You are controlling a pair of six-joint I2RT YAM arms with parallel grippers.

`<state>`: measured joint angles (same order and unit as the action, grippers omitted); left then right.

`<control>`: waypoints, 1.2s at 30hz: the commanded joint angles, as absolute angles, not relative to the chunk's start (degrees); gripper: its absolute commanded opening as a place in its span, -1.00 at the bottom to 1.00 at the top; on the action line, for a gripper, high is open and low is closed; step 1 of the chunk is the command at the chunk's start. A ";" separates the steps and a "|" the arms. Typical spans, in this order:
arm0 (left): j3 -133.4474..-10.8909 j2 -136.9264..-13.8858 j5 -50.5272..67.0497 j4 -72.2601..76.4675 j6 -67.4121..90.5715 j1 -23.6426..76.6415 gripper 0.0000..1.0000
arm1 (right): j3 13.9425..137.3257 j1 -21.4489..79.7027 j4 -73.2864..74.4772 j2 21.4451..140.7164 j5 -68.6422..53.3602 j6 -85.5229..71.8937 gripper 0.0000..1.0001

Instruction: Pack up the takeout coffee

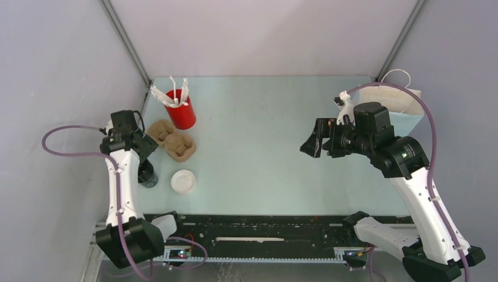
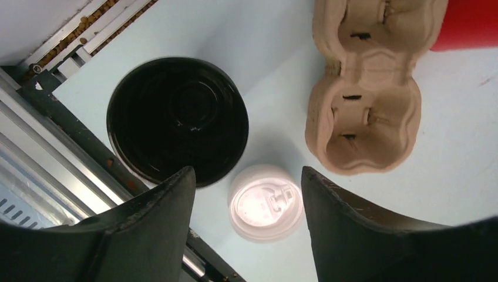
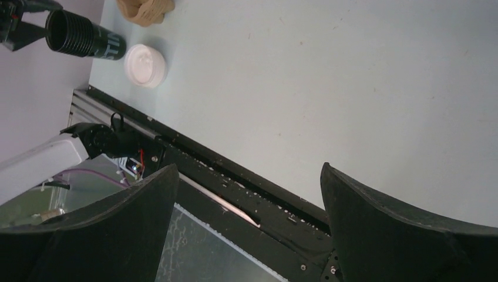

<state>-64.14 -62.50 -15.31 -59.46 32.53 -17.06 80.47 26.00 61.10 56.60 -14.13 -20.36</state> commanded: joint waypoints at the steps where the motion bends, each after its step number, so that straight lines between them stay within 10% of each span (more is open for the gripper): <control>1: -64.10 -63.94 -13.82 -55.07 30.26 -19.67 0.40 | 80.25 26.37 60.46 56.72 -16.56 -18.27 0.99; 15: -62.58 -65.06 -15.86 -57.03 26.26 -19.70 -0.24 | 79.98 31.83 60.15 60.73 -12.86 -8.89 0.99; 36: -62.91 -69.62 -14.85 -54.86 24.70 -20.55 -0.50 | 78.93 33.79 58.68 62.54 -12.60 -9.16 0.99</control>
